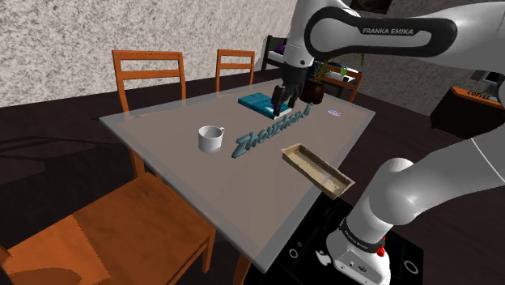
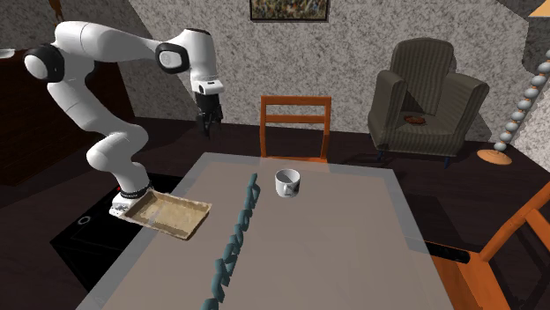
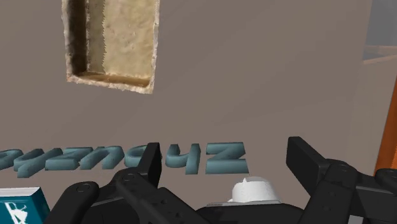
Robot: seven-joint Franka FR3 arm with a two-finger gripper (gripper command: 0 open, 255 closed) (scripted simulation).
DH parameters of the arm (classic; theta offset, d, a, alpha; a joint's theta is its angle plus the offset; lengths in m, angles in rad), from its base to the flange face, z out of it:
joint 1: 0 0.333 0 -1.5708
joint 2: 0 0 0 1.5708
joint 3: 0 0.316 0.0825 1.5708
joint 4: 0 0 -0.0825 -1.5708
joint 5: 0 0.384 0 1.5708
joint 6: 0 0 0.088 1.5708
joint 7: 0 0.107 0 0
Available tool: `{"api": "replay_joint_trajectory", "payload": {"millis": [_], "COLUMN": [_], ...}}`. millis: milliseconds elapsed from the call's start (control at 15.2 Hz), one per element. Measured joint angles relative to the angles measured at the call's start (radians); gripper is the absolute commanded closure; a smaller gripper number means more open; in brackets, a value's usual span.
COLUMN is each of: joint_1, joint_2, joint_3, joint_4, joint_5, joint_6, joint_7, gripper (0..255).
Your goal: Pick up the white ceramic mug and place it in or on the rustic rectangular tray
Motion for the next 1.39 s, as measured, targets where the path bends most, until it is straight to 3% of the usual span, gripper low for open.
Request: {"api": "replay_joint_trajectory", "payload": {"millis": [660, 1386], "joint_1": [0.014, 0.046], "joint_2": [0.319, 0.738], "joint_3": [0.062, 0.099], "joint_4": [0.106, 0.409], "joint_5": [-0.004, -0.071], "joint_6": [0.213, 0.326], "joint_7": [0.088, 0.186], "gripper": [0, 0]}}
